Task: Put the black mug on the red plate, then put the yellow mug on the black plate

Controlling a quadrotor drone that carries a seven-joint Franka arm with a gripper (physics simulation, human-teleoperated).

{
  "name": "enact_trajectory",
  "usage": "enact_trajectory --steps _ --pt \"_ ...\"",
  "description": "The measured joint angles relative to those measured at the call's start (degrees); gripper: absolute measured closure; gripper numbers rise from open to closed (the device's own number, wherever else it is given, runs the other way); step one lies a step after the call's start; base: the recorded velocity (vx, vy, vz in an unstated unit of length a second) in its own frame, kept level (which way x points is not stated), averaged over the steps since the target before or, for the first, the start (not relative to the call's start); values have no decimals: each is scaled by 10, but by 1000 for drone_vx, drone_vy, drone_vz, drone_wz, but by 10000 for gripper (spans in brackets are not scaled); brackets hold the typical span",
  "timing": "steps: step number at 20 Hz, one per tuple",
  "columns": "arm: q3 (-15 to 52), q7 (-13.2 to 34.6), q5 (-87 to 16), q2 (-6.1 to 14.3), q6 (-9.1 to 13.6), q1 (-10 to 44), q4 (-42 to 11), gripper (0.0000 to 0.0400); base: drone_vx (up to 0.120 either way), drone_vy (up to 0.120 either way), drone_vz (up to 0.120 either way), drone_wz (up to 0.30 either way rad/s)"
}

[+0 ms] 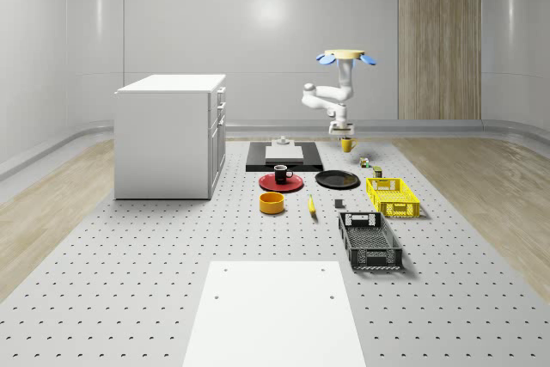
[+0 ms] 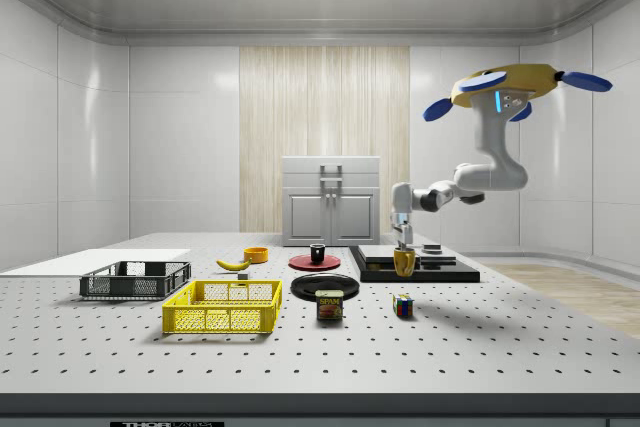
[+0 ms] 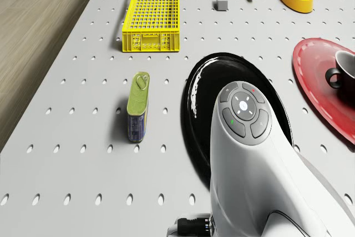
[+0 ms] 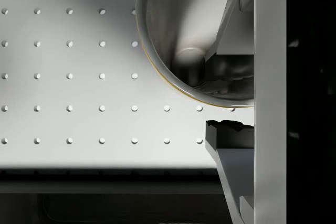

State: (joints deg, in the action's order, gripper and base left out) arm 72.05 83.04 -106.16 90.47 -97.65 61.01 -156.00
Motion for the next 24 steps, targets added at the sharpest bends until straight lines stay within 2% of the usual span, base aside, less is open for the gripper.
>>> enact_trajectory --steps 15,19,24 --pt "0 0 0 1 -1 0 0 290 120 -117 0 0" --pt "0 0 0 1 -1 0 0 290 120 0 0 0" --pt "0 0 1 1 -1 0 0 290 120 0 -120 0"
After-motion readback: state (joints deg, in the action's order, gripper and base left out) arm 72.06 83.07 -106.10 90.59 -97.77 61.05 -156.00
